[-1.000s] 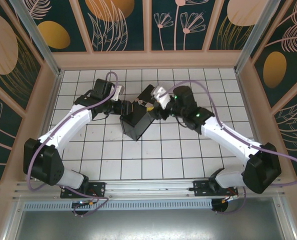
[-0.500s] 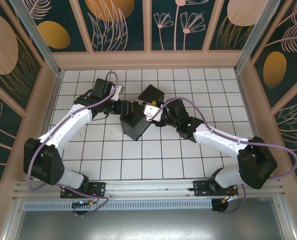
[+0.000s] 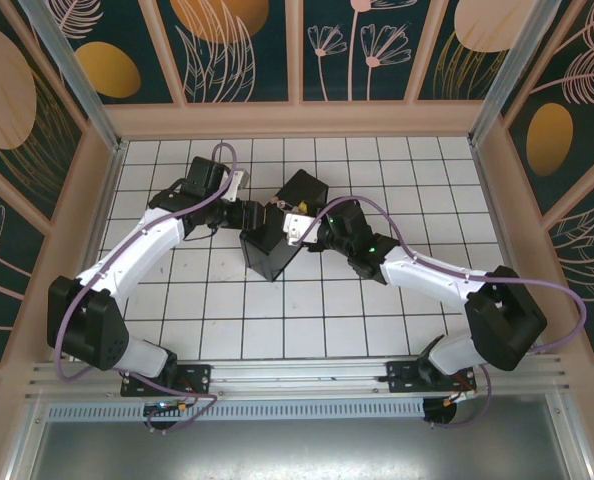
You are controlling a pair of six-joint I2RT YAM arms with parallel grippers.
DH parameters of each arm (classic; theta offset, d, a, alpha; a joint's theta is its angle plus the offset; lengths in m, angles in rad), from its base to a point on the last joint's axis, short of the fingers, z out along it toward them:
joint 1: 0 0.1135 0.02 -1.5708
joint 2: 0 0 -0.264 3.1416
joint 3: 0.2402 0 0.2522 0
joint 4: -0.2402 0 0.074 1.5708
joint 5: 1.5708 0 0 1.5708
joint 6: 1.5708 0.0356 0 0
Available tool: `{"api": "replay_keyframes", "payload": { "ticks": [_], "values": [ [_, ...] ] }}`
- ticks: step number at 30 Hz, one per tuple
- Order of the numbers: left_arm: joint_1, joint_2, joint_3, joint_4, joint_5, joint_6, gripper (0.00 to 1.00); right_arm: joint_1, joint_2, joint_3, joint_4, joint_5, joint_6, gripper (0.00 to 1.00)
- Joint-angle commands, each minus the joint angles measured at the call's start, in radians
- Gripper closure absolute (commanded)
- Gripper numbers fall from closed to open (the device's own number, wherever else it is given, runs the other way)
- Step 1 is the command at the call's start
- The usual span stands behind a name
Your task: Unlock the padlock with the key
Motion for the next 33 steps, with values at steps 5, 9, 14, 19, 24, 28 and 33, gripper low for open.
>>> {"api": "replay_keyframes", "payload": {
  "ticks": [5,9,14,19,24,28,33],
  "values": [
    [0.012,0.009,0.010,-0.019,-0.012,0.016,0.38,-0.013,-0.058,0.041,-0.024,-0.070,0.088,0.56],
    [0.012,0.010,0.012,-0.019,-0.011,0.017,0.38,-0.039,-0.076,0.045,-0.042,-0.118,0.151,0.57],
    [0.012,0.011,0.013,-0.016,-0.007,0.014,0.39,-0.049,-0.061,0.052,-0.051,-0.120,0.172,0.60],
    [0.012,0.007,0.015,-0.018,-0.008,0.015,0.39,-0.040,-0.036,0.058,-0.074,-0.096,0.122,0.54],
    [0.012,0.007,0.015,-0.018,-0.007,0.019,0.39,-0.037,-0.013,0.064,-0.081,-0.076,0.077,0.50],
    [0.012,0.007,0.012,-0.013,-0.007,0.020,0.39,-0.032,0.021,0.071,-0.063,-0.052,0.047,0.53],
    [0.012,0.003,0.005,-0.014,-0.010,0.020,0.39,-0.031,0.031,0.081,-0.045,-0.059,0.045,0.66]
  ]
}}
